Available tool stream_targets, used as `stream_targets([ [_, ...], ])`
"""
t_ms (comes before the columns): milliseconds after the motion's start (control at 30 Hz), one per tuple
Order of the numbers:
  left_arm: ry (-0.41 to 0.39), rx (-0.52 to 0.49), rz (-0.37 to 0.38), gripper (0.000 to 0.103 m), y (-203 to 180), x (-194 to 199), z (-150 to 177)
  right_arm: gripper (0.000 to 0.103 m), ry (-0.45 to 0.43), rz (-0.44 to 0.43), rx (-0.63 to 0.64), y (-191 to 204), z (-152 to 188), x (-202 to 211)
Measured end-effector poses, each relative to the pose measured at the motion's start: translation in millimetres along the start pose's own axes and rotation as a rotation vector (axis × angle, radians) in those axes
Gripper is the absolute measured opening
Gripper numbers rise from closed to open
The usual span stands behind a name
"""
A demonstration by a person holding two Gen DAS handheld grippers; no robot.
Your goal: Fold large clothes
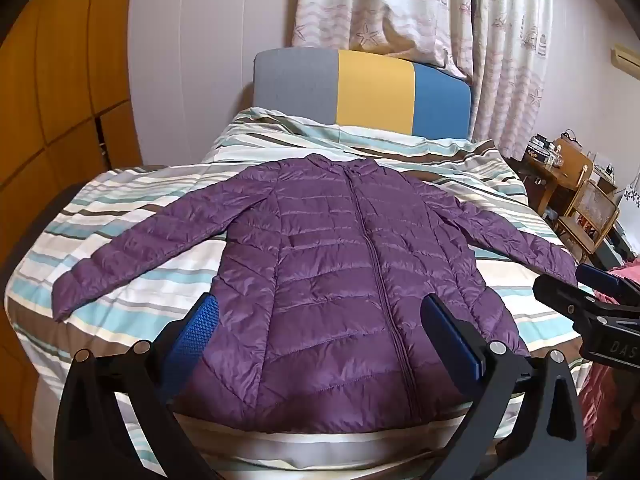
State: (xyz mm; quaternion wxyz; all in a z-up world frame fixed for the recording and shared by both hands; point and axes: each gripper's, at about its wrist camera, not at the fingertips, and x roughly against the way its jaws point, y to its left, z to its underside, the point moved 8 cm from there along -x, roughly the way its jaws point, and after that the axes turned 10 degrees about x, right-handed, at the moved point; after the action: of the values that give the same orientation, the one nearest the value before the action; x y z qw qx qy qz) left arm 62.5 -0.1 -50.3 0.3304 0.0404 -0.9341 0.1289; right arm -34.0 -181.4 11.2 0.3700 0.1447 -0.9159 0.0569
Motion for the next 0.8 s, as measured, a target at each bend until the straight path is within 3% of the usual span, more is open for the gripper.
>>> stream_targets([
  [800, 0.003, -0.004, -0.006, 0.1, -1, 1, 1, 0.101, 0.015, -0.004, -0.005, -3, 1, -5],
])
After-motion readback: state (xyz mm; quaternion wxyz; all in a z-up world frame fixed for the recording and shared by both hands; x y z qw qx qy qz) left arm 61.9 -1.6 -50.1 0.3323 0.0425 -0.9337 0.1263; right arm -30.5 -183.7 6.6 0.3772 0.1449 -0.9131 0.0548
